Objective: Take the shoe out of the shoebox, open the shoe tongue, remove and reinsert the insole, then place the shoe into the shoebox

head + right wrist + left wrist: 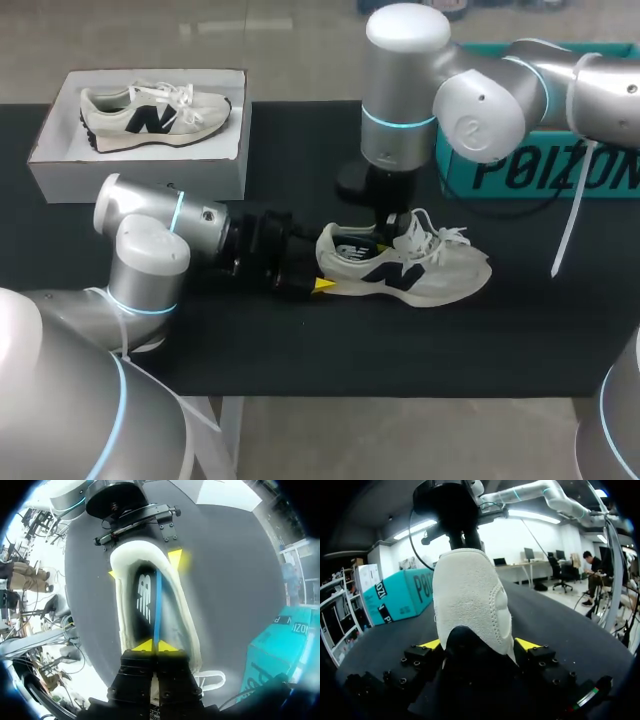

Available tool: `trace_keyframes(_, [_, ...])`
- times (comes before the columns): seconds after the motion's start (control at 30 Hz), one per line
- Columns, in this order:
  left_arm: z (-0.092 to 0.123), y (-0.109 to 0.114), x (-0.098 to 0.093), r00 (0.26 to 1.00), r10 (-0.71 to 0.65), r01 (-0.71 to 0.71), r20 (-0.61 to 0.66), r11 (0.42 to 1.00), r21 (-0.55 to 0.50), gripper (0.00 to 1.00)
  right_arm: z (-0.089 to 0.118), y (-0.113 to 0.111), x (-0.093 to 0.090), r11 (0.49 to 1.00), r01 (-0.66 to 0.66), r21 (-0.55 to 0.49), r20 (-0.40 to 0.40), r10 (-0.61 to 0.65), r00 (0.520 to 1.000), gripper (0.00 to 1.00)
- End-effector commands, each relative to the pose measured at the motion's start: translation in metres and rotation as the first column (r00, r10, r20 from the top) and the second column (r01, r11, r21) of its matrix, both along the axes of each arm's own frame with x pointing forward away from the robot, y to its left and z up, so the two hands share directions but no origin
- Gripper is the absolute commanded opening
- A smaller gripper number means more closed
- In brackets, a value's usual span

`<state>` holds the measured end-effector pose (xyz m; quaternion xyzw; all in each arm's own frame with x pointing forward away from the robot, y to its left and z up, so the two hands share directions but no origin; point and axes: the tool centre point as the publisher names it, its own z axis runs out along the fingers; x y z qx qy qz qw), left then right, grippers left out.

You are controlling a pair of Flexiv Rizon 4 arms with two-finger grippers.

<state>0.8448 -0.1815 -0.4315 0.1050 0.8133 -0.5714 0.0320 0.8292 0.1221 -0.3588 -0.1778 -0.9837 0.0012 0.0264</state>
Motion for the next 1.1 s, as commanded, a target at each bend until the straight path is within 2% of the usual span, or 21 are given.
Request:
trace_keyframes(0.03, [-0.004, -0.003, 0.001, 1.000, 0.001, -0.001, 0.001, 1.000, 0.003, 0.00, 0.007, -0.004, -0.004, 1.000, 0.003, 0.001, 0.021, -0.003, 1.000, 0.00])
trace_keyframes(0.23, [-0.004, -0.003, 0.001, 1.000, 0.001, -0.001, 0.001, 1.000, 0.003, 0.00, 0.003, -0.011, 0.007, 0.997, 0.067, -0.025, 0.056, -0.066, 0.996, 0.00])
trace_keyframes(0.47, [-0.004, -0.003, 0.001, 1.000, 0.001, -0.001, 0.001, 1.000, 0.003, 0.00, 0.000, -0.022, 0.024, 0.985, 0.170, -0.004, 0.081, -0.169, 0.982, 0.00])
trace_keyframes(0.73, [-0.004, -0.003, 0.001, 1.000, 0.001, -0.001, 0.001, 1.000, 0.003, 0.00, 0.007, -0.039, 0.034, 0.968, 0.247, 0.034, 0.100, -0.250, 0.963, 0.00])
trace_keyframes(1.1, [-0.004, -0.003, 0.001, 1.000, 0.001, -0.001, 0.001, 1.000, 0.003, 0.00, 0.027, -0.037, 0.037, 0.955, 0.266, 0.134, 0.103, -0.280, 0.954, 0.00])
